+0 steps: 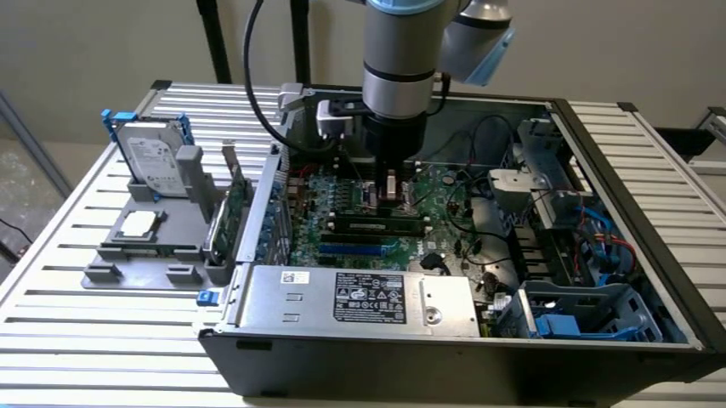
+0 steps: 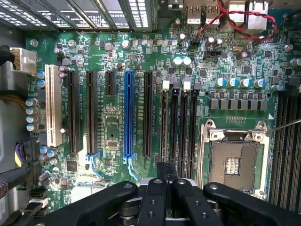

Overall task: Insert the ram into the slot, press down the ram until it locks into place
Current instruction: 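Insert the ram into the slot, then press down the ram until it locks into place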

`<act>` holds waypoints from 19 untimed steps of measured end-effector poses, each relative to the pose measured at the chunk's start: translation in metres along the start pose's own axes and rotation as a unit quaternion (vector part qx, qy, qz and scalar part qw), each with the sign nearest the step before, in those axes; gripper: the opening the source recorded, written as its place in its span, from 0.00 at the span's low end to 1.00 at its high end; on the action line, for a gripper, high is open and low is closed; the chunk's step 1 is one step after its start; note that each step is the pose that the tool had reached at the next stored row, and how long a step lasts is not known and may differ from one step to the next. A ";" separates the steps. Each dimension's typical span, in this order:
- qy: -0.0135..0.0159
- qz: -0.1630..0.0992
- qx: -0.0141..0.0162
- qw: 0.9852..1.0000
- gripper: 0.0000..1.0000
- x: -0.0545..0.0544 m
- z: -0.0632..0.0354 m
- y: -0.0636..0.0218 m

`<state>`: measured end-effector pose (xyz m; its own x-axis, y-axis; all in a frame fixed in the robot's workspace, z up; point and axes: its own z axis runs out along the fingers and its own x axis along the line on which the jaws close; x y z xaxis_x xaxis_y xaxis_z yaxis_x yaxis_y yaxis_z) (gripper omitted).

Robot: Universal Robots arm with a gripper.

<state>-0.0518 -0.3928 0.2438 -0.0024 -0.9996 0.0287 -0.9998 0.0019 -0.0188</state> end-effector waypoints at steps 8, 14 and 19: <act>0.000 0.000 -0.002 1.000 0.11 0.000 -0.0001 0.0002; 0.000 0.000 -0.002 1.000 0.11 0.000 0.0001 0.0002; 0.000 0.000 -0.002 1.000 0.11 0.000 0.0037 -0.0003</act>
<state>-0.0515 -0.3926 0.2400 -0.0023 -0.9996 0.0287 -0.9999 0.0019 -0.0149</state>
